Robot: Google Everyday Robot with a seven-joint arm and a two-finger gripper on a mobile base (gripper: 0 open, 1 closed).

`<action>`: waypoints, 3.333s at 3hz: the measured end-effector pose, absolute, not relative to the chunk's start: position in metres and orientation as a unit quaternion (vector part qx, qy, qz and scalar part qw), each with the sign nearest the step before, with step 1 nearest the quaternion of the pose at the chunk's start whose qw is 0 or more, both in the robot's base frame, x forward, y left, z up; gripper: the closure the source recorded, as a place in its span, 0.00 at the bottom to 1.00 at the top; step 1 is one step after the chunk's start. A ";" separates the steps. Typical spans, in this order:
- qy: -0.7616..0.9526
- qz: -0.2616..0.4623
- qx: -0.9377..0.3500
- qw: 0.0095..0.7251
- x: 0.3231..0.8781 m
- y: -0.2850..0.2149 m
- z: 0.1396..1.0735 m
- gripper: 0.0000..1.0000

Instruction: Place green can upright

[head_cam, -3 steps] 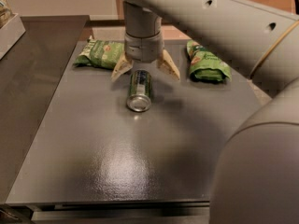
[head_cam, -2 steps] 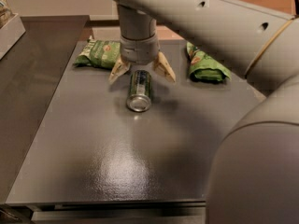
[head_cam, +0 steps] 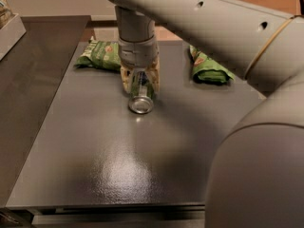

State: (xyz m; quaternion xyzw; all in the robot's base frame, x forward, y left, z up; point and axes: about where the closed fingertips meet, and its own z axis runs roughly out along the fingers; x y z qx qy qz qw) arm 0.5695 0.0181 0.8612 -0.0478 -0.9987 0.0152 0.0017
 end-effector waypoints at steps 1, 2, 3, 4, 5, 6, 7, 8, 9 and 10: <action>-0.999 0.014 -0.048 0.007 0.568 0.020 0.859 0.68; -0.999 0.006 -0.050 0.001 0.570 0.019 0.866 0.92; -0.999 -0.012 -0.037 -0.032 0.577 0.016 0.885 1.00; -0.996 -0.031 -0.001 -0.086 0.582 0.009 0.905 1.00; -0.986 -0.065 0.050 -0.142 0.584 0.007 0.919 1.00; -0.970 -0.100 0.102 -0.198 0.579 0.006 0.929 1.00; -0.946 -0.134 0.144 -0.259 0.569 0.004 0.940 1.00; -0.920 -0.171 0.171 -0.308 0.559 0.004 0.943 1.00; -0.888 -0.220 0.186 -0.359 0.558 0.010 0.951 1.00; -0.858 -0.264 0.183 -0.402 0.562 0.010 0.959 1.00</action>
Offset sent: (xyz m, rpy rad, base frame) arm -0.0114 -0.0143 0.0173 -0.0098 0.0369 -0.0122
